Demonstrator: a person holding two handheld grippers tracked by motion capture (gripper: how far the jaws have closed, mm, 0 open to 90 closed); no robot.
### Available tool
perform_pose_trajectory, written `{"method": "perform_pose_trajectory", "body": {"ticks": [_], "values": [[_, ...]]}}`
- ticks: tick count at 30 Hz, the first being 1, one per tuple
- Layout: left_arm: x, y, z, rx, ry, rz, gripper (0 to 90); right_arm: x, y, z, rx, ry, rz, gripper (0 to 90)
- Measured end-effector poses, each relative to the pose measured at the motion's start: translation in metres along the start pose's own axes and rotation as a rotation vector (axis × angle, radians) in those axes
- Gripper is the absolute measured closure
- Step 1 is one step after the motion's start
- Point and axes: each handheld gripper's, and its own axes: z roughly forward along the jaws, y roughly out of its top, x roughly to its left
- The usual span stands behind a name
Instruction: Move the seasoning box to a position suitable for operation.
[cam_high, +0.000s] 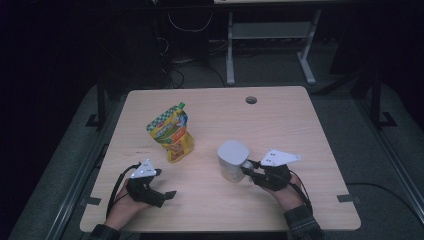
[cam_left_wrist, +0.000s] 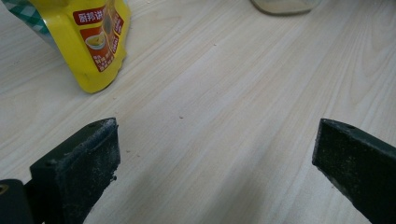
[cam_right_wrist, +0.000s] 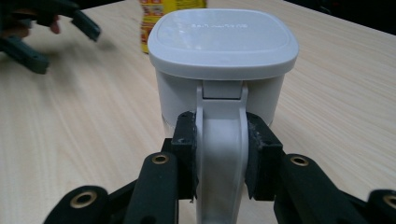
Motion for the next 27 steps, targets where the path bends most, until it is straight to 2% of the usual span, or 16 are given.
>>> {"method": "perform_pose_trajectory", "body": {"ticks": [13, 18, 23, 27], "values": [[-0.001, 0.000, 0.000, 0.003, -0.007, 0.003, 0.5, 0.015, -0.001, 0.004, 0.002, 0.169, -0.089, 68.6], [-0.002, 0.000, 0.001, 0.004, -0.011, 0.005, 0.5, 0.014, -0.003, 0.005, 0.019, 0.185, -0.109, 68.3], [-0.002, 0.000, 0.002, 0.006, -0.013, 0.006, 0.5, 0.013, -0.005, 0.005, 0.028, 0.185, -0.102, 67.6], [-0.002, 0.000, 0.001, 0.007, -0.014, 0.007, 0.5, 0.012, -0.005, 0.003, 0.034, 0.184, -0.082, 60.4]]}}
